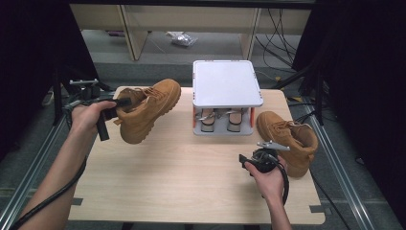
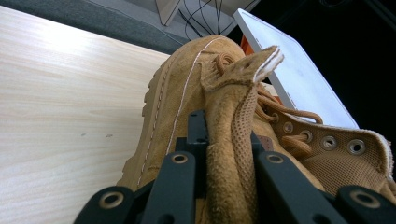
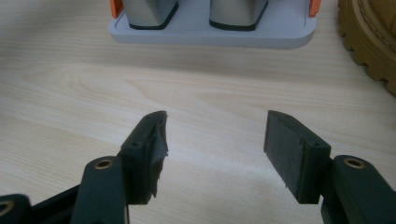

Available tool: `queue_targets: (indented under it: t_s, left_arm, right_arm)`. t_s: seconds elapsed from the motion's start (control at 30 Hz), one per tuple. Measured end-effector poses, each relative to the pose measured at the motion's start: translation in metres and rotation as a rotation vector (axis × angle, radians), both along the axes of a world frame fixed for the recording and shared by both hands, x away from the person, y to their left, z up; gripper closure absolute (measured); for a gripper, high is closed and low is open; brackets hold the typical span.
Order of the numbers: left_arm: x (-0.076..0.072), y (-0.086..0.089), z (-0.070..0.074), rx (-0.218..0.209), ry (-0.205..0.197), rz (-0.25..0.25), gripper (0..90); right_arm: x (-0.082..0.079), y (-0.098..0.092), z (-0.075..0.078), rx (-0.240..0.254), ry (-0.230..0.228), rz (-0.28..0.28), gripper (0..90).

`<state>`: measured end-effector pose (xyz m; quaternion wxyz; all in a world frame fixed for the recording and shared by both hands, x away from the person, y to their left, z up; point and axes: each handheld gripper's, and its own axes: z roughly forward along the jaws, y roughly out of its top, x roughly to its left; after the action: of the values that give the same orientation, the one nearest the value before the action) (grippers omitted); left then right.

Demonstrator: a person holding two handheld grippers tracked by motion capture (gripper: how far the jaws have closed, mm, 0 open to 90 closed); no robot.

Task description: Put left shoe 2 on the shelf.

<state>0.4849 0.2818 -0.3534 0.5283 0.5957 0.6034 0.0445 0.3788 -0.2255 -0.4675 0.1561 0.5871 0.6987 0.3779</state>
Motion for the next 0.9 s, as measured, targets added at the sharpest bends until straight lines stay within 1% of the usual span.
queue_targets:
  t_s: [0.03, 0.07, 0.13, 0.17, 0.27, 0.3, 0.4, 0.43, 0.47, 0.5, 0.57, 0.67, 0.7, 0.77, 0.8, 0.83, 0.9]
  left_arm:
    - [0.001, 0.000, 0.001, 0.001, -0.002, -0.003, 81.4]
    - [0.001, -0.001, 0.001, 0.002, -0.003, -0.003, 81.4]
    - [0.003, -0.001, 0.002, 0.003, -0.006, -0.005, 81.4]
    - [0.004, -0.002, 0.003, 0.001, -0.006, -0.002, 81.4]
    - [0.005, -0.003, 0.004, 0.001, -0.009, 0.002, 81.4]
    - [0.006, -0.003, 0.005, -0.001, -0.007, 0.001, 81.4]
    - [0.007, -0.004, 0.007, -0.004, -0.010, 0.003, 81.4]
    - [0.008, -0.004, 0.008, -0.009, -0.010, 0.003, 81.4]
    - [0.009, -0.005, 0.009, -0.010, -0.012, 0.002, 81.4]
    - [0.009, -0.005, 0.010, -0.011, -0.012, 0.001, 81.4]
    - [0.010, -0.006, 0.010, -0.012, -0.014, 0.002, 81.4]
    - [0.011, -0.007, 0.011, -0.012, -0.014, 0.004, 81.3]
    - [0.012, -0.007, 0.012, -0.015, -0.015, 0.005, 81.3]
    - [0.013, -0.008, 0.013, -0.019, -0.014, 0.006, 81.3]
    - [0.013, -0.008, 0.013, -0.019, -0.014, 0.006, 81.3]
    - [0.014, -0.008, 0.014, -0.030, -0.012, 0.011, 81.4]
    - [0.014, -0.008, 0.015, -0.034, -0.014, 0.013, 81.3]
  right_arm:
    - [0.000, -0.001, 0.000, -0.011, 0.001, 0.003, 40.1]
    - [0.002, -0.004, -0.002, -0.038, -0.025, 0.024, 40.1]
    - [0.002, -0.004, -0.001, -0.033, -0.020, 0.019, 40.1]
    - [0.001, -0.004, -0.001, -0.019, -0.021, 0.027, 40.1]
    - [0.002, -0.005, -0.001, -0.015, -0.023, 0.029, 40.1]
    - [0.001, -0.004, -0.001, -0.018, -0.015, 0.016, 40.1]
    - [0.001, -0.004, -0.001, -0.015, -0.013, 0.017, 40.1]
    - [0.001, -0.005, -0.001, -0.031, -0.019, 0.012, 40.1]
    - [0.001, -0.005, -0.001, -0.031, -0.018, 0.013, 40.1]
    - [0.000, -0.003, 0.000, 0.000, 0.007, -0.004, 40.1]
    - [0.000, -0.002, -0.001, 0.007, 0.004, -0.007, 40.1]
    - [0.000, -0.004, -0.001, -0.007, 0.003, -0.003, 40.1]
    - [0.001, -0.006, -0.002, -0.025, -0.018, 0.013, 40.1]
    - [0.001, -0.007, -0.001, -0.031, -0.019, 0.015, 40.1]
    - [0.001, -0.007, -0.002, -0.023, -0.023, 0.019, 40.1]
    - [0.001, -0.007, -0.002, -0.026, -0.021, 0.016, 40.1]
    - [0.001, -0.007, -0.002, -0.025, -0.020, 0.016, 40.1]
